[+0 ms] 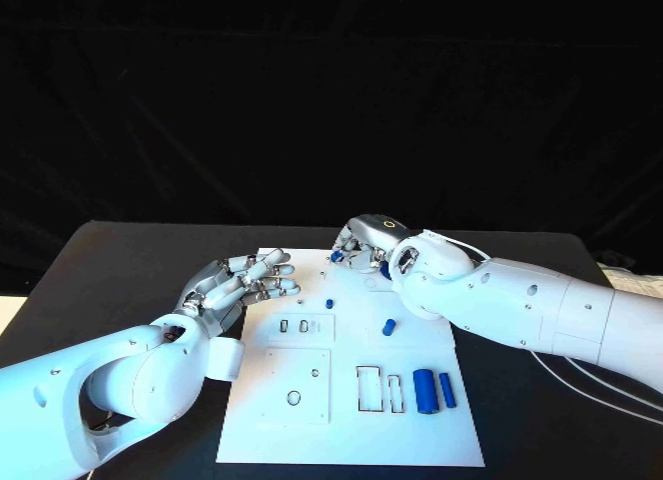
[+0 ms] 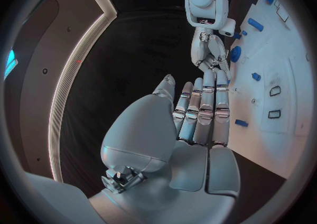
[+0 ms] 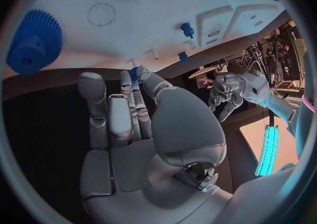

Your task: Assemble the parts on the task board

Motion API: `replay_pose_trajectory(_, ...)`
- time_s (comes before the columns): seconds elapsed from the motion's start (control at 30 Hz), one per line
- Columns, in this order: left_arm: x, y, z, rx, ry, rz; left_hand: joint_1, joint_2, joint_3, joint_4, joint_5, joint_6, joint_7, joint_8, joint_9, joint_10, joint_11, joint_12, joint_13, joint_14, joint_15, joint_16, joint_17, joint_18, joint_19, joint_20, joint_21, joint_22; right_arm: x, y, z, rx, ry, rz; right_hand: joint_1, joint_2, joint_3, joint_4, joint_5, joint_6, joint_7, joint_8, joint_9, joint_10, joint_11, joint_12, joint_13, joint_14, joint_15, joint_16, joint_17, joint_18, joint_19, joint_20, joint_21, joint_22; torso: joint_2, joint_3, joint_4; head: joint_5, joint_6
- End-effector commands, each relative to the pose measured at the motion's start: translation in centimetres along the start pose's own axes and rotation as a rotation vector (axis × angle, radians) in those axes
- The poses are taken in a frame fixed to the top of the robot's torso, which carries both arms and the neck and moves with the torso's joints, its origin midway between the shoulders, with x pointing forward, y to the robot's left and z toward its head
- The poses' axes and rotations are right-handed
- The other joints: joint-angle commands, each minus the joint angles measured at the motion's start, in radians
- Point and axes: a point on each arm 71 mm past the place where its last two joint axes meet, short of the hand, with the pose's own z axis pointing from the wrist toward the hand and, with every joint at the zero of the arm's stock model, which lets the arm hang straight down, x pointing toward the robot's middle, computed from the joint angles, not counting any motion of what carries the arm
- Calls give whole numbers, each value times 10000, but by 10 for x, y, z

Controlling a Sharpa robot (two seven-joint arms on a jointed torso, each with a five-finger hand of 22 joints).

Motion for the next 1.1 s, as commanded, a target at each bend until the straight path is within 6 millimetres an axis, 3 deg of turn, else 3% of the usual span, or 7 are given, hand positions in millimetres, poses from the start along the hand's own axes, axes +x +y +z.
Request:
replay_pose_trajectory(0.03,2,-1,0,42,134,-67,82,-8,-16,-61,27,-32,26,15,-11,-19,-8,11,-12,74,-24,-59,17,32,41,-14,-37,-17,1,2,2,90,-25,-193,-94,-26,55,87,4,69,-2,-6,190,29,0,-48,-16,346,-66,-42,5,-51,-69,-8,70,1,14,-3,-8,41,14)
replay_pose_trajectory(1.1,6,-2,2,37,263,-104,113,-8,6,-91,29,-35,27,14,-11,-21,-8,7,-19,80,-25,-76,20,31,46,-16,-42,-21,12,7,16,656,752,-532,-232,-166,121,309,-37,13,21,-63,202,-33,26,-53,-18,329,-41,-24,-3,-32,-170,17,68,-64,58,-15,6,28,36)
